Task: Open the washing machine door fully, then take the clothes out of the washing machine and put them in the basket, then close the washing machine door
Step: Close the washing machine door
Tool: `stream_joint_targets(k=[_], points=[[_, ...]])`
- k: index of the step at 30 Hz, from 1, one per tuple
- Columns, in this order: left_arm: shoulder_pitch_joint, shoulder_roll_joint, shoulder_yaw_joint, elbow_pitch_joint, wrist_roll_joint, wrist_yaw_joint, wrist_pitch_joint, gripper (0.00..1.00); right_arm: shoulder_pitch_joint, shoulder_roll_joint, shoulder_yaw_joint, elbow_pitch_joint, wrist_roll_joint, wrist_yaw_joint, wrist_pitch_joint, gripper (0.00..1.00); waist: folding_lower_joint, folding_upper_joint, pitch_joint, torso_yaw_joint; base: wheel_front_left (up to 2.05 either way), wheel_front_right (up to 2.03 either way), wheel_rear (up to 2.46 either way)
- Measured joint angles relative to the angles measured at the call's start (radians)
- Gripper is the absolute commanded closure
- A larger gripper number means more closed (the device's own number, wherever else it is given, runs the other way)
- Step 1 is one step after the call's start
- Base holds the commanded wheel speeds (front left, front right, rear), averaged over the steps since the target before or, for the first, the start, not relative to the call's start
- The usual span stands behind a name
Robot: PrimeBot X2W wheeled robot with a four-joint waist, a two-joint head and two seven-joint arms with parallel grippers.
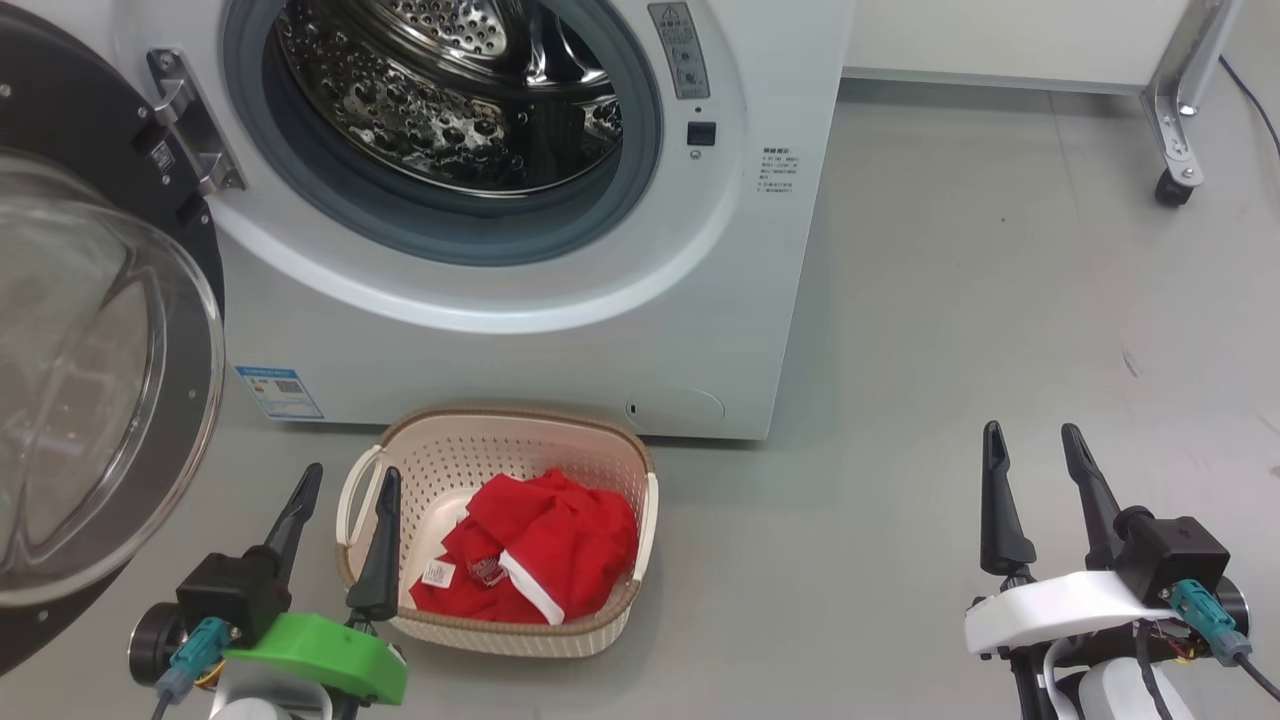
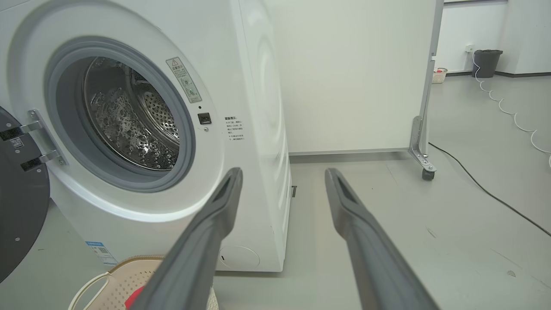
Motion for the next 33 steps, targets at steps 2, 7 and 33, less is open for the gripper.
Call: stream_joint_targets(k=[2,7,33], points=[[0.0,0.001,0.0,-0.004,0.003,0.0,0.0,0.0,0.0,0.0,0.0,0.0,0.0,0.0,0.0,0.0,0.0,0.0,0.0,0.0,-1.38,1.38,0.0],[0.0,0.004,-0.001,-0.008,0.019,0.0,0.0,0.0,0.0,0.002,0.0,0.0,0.0,0.001,0.0,0.0,0.0,0.0,0.001,0.001,-1.24,1.24,0.0],[0.001,0.003,0.001,-0.026,0.041,0.0,0.0,0.0,0.0,0.003,-0.003,0.002,0.0,0.007,0.0,0.0,0.0,0.0,0.002,0.005,-0.63,0.63,0.0]])
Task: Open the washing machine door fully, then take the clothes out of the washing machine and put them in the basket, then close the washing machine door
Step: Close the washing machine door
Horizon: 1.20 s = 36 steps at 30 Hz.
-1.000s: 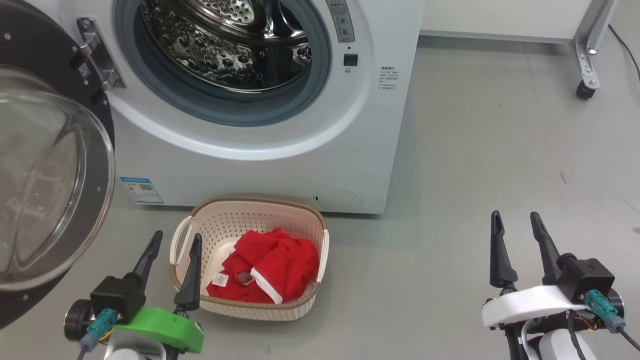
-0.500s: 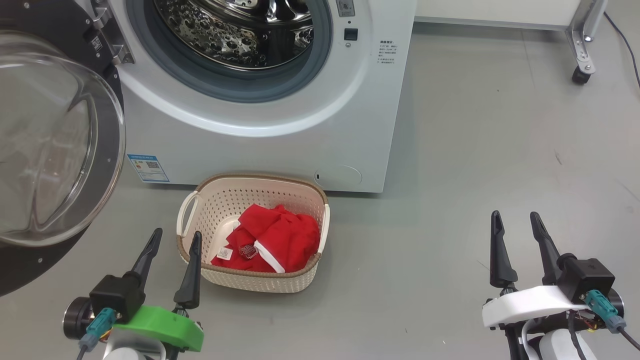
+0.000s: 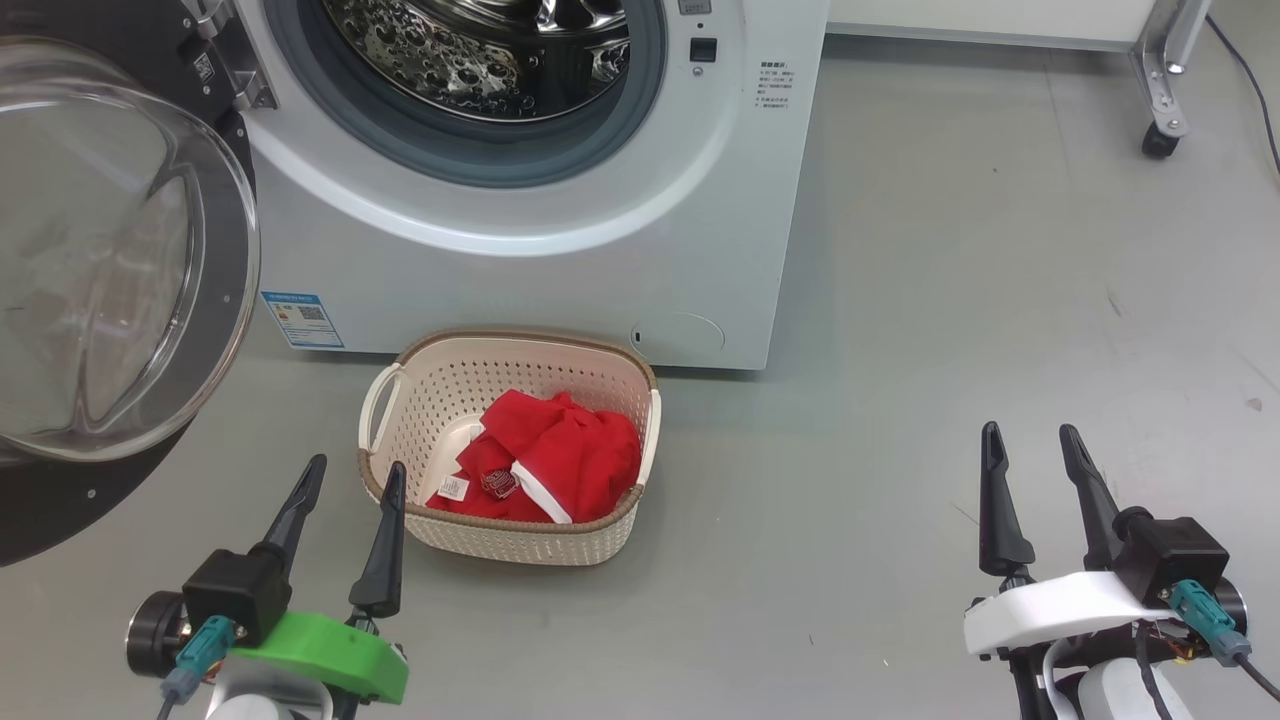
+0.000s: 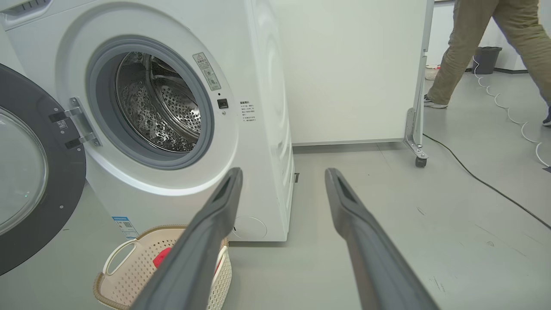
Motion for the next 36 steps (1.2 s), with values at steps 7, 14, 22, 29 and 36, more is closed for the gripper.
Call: stream_joint_targets(k=[7,14,22,29,36], points=[[0.0,0.0,0.0,-0.001,0.003,0.0,0.0,0.0,0.0,0.0,0.0,0.001,0.0,0.0,0.0,0.0,0.0,0.0,0.003,0.0,-0.02,0.02,0.0],[0.0,0.0,0.001,-0.002,0.006,0.0,0.0,0.0,0.0,0.0,0.0,0.001,0.0,0.0,0.0,0.0,0.0,0.0,0.004,0.0,0.0,0.0,0.0],[0.001,0.0,0.002,-0.004,0.009,0.0,0.0,0.0,0.0,0.0,0.001,0.002,0.0,0.0,0.0,0.0,0.0,0.0,0.007,-0.001,0.0,0.0,0.0],[0.001,0.0,0.002,-0.004,0.01,0.0,0.0,0.0,0.0,0.001,0.001,0.005,0.0,0.0,0.0,0.0,0.0,0.0,0.007,0.0,0.0,0.0,0.0],[0.001,0.0,0.002,-0.004,0.01,0.0,0.0,0.0,0.0,0.001,0.001,0.006,0.0,0.001,0.0,0.0,0.0,0.0,0.005,0.002,0.0,0.0,0.0]])
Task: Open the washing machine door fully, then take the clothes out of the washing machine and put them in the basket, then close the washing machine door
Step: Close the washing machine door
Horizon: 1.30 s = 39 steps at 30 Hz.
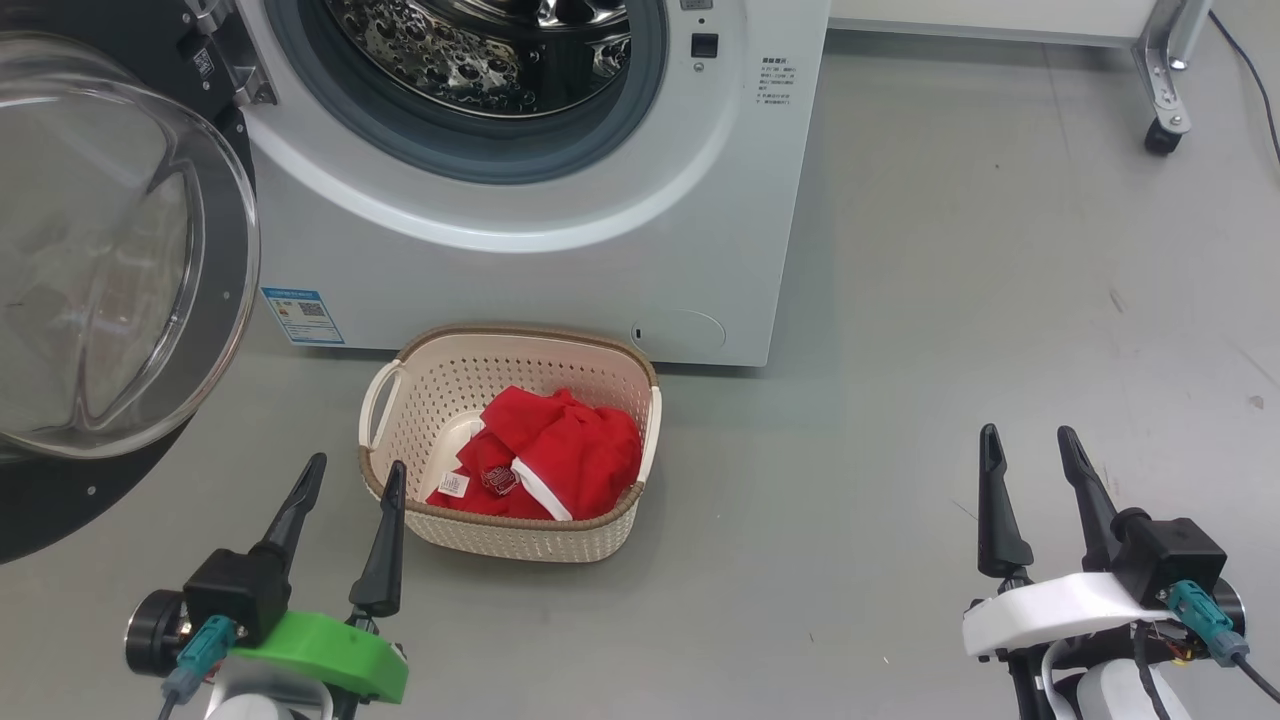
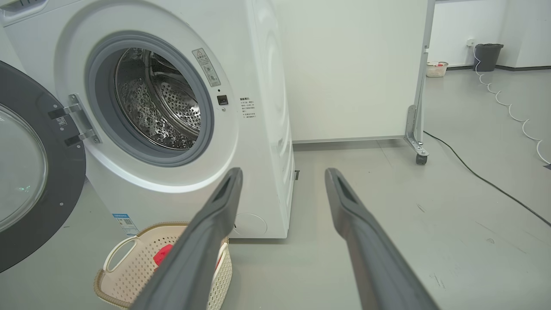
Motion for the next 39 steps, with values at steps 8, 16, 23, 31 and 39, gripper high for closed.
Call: stream_joint_targets(k=[8,16,23,31,39], points=[[0.0,0.0,-0.001,0.0,0.008,0.0,0.0,0.0,0.0,0.0,0.0,0.001,0.0,0.0,0.0,0.0,0.0,0.0,0.002,0.003,0.0,0.0,0.0],[-0.001,-0.002,-0.032,0.001,0.009,0.0,0.0,0.0,0.0,0.001,-0.006,-0.008,0.0,0.0,0.0,0.0,0.0,0.0,0.013,0.026,0.0,0.0,0.0],[-0.002,-0.002,-0.034,0.002,0.009,0.0,0.0,0.0,0.001,0.001,-0.003,-0.013,0.0,0.008,0.0,0.0,0.0,0.0,0.028,0.078,0.0,0.0,0.0],[-0.003,-0.004,-0.032,0.004,0.009,0.0,0.0,0.0,0.0,0.0,0.01,-0.015,-0.011,0.018,0.0,0.0,0.0,0.0,0.044,0.161,0.0,0.0,0.0],[-0.004,-0.005,-0.029,0.007,0.009,0.0,0.0,0.0,-0.002,0.0,0.017,-0.014,-0.011,0.028,0.0,0.0,0.0,0.0,0.051,0.261,0.0,0.0,0.0]])
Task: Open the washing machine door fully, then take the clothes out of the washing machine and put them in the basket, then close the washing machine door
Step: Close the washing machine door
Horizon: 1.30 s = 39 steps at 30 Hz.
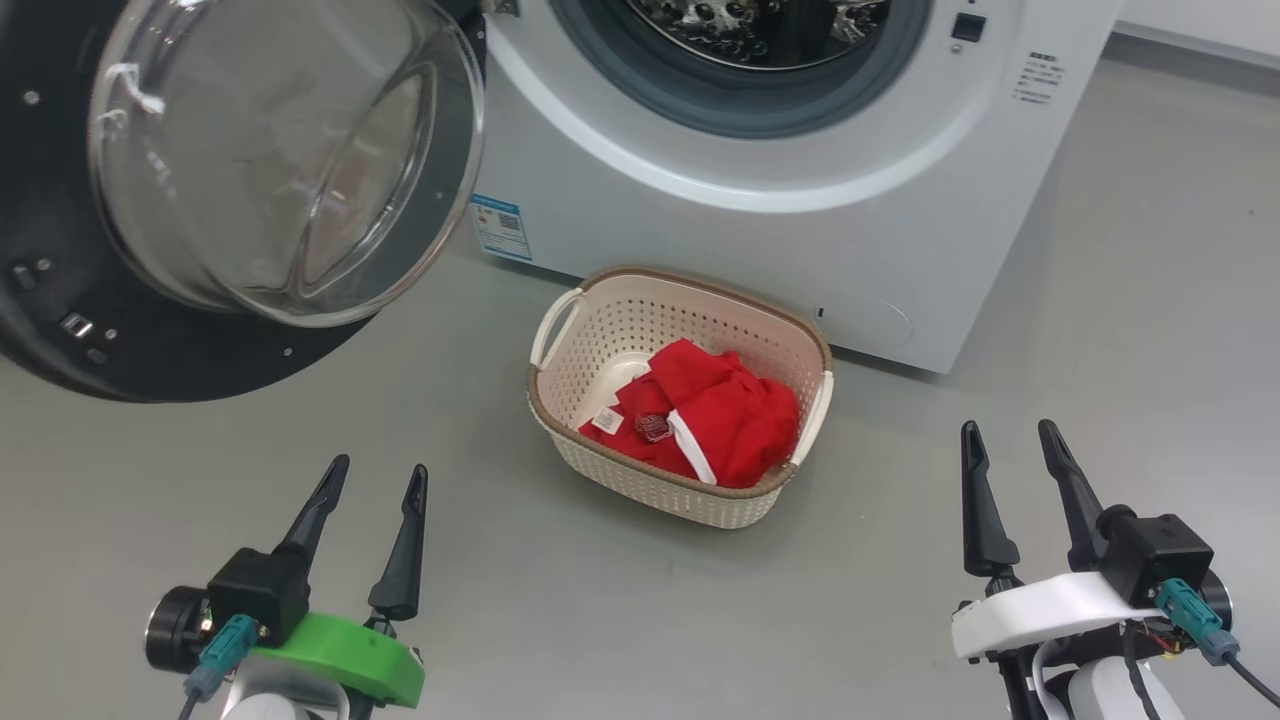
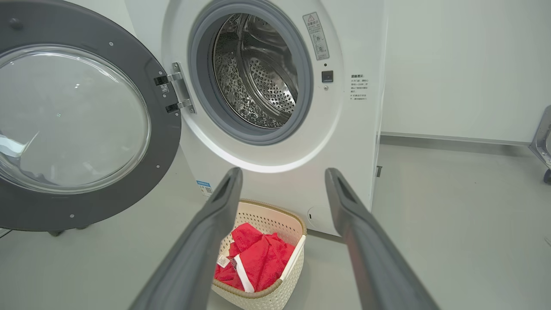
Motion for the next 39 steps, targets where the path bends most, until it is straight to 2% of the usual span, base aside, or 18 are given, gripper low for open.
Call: stream_joint_targets(k=[13,18,24,39], points=[[-0.002,-0.002,0.008,0.001,0.005,0.0,0.0,0.0,-0.001,0.0,0.003,0.009,0.0,0.01,0.0,0.0,0.0,0.0,-0.006,0.165,0.0,0.0,0.0],[-0.002,-0.003,0.062,-0.024,0.008,0.008,0.0,0.0,-0.013,0.0,0.053,0.025,0.0,0.021,0.0,0.0,0.0,0.0,-0.008,0.213,0.0,0.0,0.0],[0.002,-0.003,0.097,-0.052,0.008,0.024,0.0,0.0,-0.049,-0.001,0.088,0.047,0.0,0.028,0.0,0.0,0.0,0.0,-0.005,0.233,0.0,0.0,0.0],[0.027,-0.006,0.129,-0.098,0.008,0.032,0.0,0.0,-0.091,-0.002,0.12,0.086,0.002,0.041,0.0,0.0,0.0001,0.0,0.007,0.24,0.0,0.0,0.0]])
